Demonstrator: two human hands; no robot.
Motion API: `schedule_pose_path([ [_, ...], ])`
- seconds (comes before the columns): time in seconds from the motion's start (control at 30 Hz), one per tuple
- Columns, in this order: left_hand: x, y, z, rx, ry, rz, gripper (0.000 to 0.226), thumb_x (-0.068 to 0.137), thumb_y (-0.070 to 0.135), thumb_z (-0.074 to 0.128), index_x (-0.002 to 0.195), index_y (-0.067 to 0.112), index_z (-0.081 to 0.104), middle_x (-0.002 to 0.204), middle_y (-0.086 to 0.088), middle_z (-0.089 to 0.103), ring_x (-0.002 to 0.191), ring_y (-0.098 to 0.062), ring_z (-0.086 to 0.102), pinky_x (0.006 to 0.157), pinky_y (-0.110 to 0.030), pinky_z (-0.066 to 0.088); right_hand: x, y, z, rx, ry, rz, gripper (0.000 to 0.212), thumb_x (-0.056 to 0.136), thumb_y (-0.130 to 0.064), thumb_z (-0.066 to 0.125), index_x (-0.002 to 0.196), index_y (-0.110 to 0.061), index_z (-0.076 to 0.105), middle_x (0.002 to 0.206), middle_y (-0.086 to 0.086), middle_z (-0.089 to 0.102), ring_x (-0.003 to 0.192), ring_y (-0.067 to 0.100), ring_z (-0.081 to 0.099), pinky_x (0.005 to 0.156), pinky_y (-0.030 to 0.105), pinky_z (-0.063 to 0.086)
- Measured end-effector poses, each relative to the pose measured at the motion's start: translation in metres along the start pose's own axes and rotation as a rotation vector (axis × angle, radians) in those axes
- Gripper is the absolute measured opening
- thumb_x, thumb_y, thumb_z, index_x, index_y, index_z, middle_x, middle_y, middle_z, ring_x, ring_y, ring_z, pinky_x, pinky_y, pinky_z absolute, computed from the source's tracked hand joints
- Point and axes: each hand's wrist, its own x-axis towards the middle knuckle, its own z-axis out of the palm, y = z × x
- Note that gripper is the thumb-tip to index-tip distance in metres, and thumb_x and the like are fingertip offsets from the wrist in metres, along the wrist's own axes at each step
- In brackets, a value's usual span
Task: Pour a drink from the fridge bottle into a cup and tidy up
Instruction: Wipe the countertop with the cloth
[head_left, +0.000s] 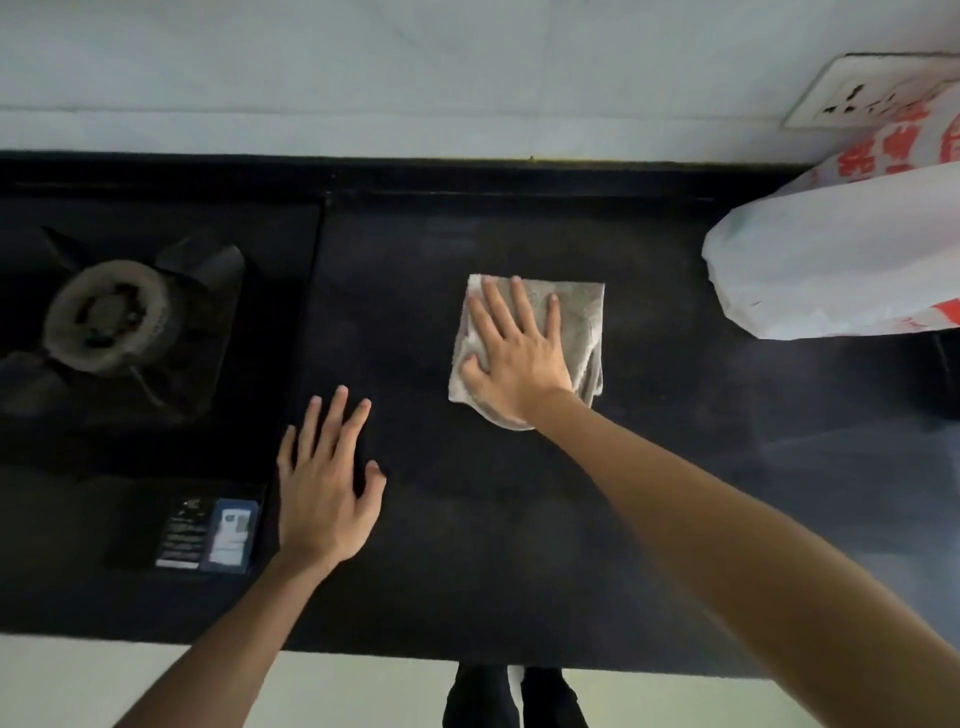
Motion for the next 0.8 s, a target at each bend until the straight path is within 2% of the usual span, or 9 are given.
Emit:
schedule_pose_path([
  [0.07,0.0,0.0,0.001,-0.003,0.005,0.01,0.066,0.088,0.036,0.036,0.152,0.021,0.036,0.165,-0.001,0.021,0.154,-0.025,0.014,0.121,-0.055,0.017,0.002,-0.008,0.005,0.0,0.015,0.048,0.076,0.092,-0.051,0.017,0.158,-0.017,0.001,0.166,0.002,-0.003,0.151,0.029,-0.013,0.117,0.064,-0.004],
  [0.17,-0.001,-0.002,0.0,-0.002,0.006,0.004,0.066,0.088,0.036,0.036,0.152,0.021,0.036,0.165,0.0,0.02,0.154,-0.025,0.014,0.121,-0.054,0.017,-0.062,-0.027,0.017,0.033,0.047,-0.055,0.077,0.093,-0.05,0.025,0.158,-0.016,0.002,0.166,0.003,-0.002,0.152,0.029,-0.012,0.118,0.062,-0.001],
  [0.3,-0.002,0.0,0.0,0.002,-0.007,0.005,0.066,0.089,0.037,0.035,0.153,0.021,0.035,0.166,-0.001,0.017,0.154,-0.025,0.012,0.121,-0.054,0.017,-0.128,-0.049,0.03,0.058,-0.018,-0.182,0.074,0.094,-0.051,0.032,0.158,-0.019,0.011,0.166,0.001,-0.003,0.152,0.026,-0.013,0.118,0.062,0.0],
  [0.43,0.001,-0.001,0.0,0.009,-0.028,-0.005,0.068,0.087,0.038,0.037,0.154,0.023,0.033,0.167,0.001,0.015,0.154,-0.023,0.01,0.121,-0.054,0.017,-0.06,-0.044,0.02,0.036,-0.012,-0.251,0.073,0.094,-0.053,0.028,0.158,-0.023,0.012,0.166,-0.003,-0.006,0.151,0.024,-0.016,0.118,0.062,-0.003],
  [0.57,0.001,0.0,0.0,0.005,-0.038,-0.012,0.07,0.086,0.037,0.038,0.154,0.024,0.031,0.167,0.001,0.013,0.155,-0.023,0.009,0.122,-0.053,0.017,0.034,-0.058,0.006,0.014,0.011,-0.112,0.071,0.094,-0.052,0.021,0.158,-0.021,0.011,0.166,0.0,-0.004,0.151,0.026,-0.014,0.118,0.062,-0.004],
  [0.7,0.0,-0.002,-0.002,-0.005,-0.061,-0.024,0.07,0.087,0.038,0.04,0.155,0.026,0.029,0.167,0.003,0.009,0.155,-0.021,0.005,0.122,-0.053,0.016,-0.012,-0.072,0.02,0.105,0.075,-0.059,0.073,0.095,-0.051,0.028,0.158,-0.023,0.005,0.166,-0.002,-0.006,0.151,0.024,-0.016,0.12,0.058,-0.006],
  [0.8,0.001,-0.001,-0.002,-0.014,-0.081,-0.028,0.071,0.086,0.039,0.042,0.155,0.028,0.028,0.168,0.004,0.008,0.155,-0.019,0.003,0.122,-0.052,0.017,-0.035,-0.077,0.026,0.127,0.049,-0.045,0.073,0.094,-0.052,0.027,0.158,-0.025,0.005,0.166,-0.003,-0.008,0.151,0.022,-0.018,0.12,0.059,-0.006],
])
